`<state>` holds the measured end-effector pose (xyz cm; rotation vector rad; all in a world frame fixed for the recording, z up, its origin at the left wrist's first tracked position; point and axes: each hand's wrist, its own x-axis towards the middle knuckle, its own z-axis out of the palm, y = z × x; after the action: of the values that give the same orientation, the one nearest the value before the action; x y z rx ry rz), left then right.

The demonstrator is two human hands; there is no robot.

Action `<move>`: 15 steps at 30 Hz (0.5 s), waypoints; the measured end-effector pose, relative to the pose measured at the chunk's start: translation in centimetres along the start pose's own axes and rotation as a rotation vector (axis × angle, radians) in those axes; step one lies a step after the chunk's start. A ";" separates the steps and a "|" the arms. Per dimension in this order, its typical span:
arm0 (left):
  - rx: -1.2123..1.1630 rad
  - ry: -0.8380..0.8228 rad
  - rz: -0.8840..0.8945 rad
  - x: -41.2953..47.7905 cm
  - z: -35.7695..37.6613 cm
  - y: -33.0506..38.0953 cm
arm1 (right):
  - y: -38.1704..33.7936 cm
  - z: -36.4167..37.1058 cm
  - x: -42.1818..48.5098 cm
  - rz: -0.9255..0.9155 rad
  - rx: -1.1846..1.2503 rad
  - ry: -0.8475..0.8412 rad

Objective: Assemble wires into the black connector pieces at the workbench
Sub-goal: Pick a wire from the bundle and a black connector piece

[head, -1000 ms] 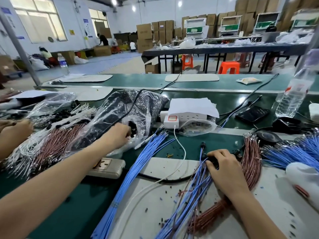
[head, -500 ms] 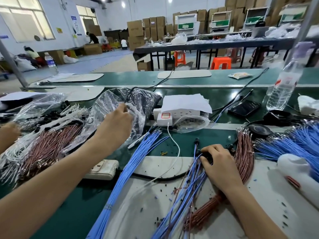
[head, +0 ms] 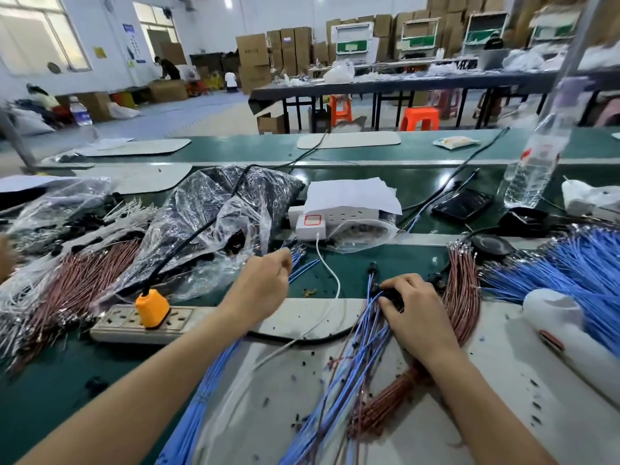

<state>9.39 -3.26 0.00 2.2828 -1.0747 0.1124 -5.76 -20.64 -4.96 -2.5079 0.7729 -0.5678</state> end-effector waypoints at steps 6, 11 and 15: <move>0.386 -0.230 -0.247 2.6 0.0 -4.4 | 0.0 0.0 0.0 -0.003 0.015 0.013; 0.416 -0.432 -0.315 3.6 -0.5 -4.5 | 0.0 0.0 0.0 -0.001 0.017 0.007; 0.414 -0.335 -0.272 3.6 -1.7 -3.9 | -0.1 -0.1 0.0 0.003 0.014 0.001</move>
<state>14.92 -2.82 0.61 2.8772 -0.9536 -0.1809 -5.75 -20.61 -4.88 -2.4931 0.7704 -0.5718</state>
